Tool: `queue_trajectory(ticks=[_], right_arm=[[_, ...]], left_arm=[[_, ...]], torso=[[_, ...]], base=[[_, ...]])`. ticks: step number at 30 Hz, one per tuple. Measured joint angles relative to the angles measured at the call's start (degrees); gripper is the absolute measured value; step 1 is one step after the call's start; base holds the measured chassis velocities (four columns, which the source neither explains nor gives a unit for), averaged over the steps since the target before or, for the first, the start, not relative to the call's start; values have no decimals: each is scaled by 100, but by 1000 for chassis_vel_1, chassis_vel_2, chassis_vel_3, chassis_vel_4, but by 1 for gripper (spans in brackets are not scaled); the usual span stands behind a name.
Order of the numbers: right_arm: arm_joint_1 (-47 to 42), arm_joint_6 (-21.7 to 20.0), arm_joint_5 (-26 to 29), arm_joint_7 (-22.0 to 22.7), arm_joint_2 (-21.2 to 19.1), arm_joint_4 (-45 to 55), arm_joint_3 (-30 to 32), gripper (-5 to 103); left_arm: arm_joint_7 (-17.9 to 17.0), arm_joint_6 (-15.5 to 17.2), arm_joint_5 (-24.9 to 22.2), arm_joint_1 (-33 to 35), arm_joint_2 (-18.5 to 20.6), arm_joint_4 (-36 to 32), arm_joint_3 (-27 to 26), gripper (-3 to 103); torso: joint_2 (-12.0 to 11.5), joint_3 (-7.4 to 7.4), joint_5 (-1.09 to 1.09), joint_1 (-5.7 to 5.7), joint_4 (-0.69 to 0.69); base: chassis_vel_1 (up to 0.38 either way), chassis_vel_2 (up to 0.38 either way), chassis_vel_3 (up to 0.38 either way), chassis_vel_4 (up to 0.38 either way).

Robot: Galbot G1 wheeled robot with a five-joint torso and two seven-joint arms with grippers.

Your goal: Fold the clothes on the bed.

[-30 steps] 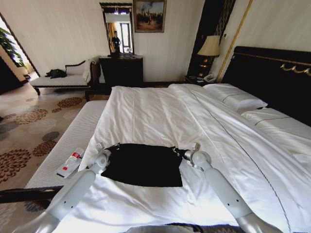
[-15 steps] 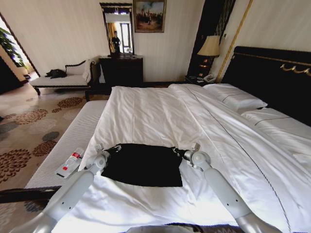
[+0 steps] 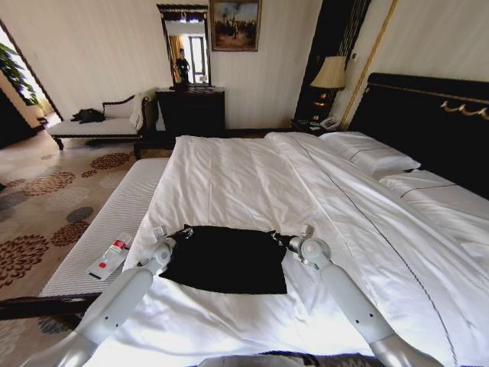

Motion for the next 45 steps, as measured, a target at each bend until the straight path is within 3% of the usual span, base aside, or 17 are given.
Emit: queue_trajectory(ticks=[4, 10, 17, 20, 30, 42, 45], right_arm=[[27, 34, -23, 0, 47, -38, -45, 1], [36, 78, -25, 15, 48, 48, -46, 1], [37, 486, -8, 12, -108, 754, 214, 1], [121, 711, -14, 203, -306, 1175, 325, 1], [115, 851, 71, 345, -795, 2034, 886, 1], [-297, 707, 942, 798, -1282, 3477, 1695, 1], [-438, 640, 1575, 1118, -1371, 3871, 1983, 1]], left_arm=[[-1, -28, -10, 19, 19, 4, -14, 28], [-44, -127, 6, 26, 19, -122, -35, 3], [-148, -309, -177, -102, 70, -548, -215, 1], [-268, -395, -455, -295, 181, -907, -324, 1], [-463, -662, -734, -466, 578, -1964, -580, 1], [-560, -701, -876, 143, 1135, -3103, -1194, 1], [-687, -680, -1055, 486, 1267, -3585, -1468, 1]], torso=[[0, 0, 0, 0, 1], [0, 0, 0, 0, 0], [0, 0, 0, 0, 1], [0, 0, 1, 0, 1], [0, 0, 1, 0, 1], [0, 0, -1, 0, 1], [0, -1, 2, 0, 2]], base=[[0, 0, 0, 0], [0, 0, 0, 0], [0, 0, 0, 0], [0, 0, 0, 0], [0, 0, 0, 0], [0, 0, 0, 0], [0, 0, 0, 0]])
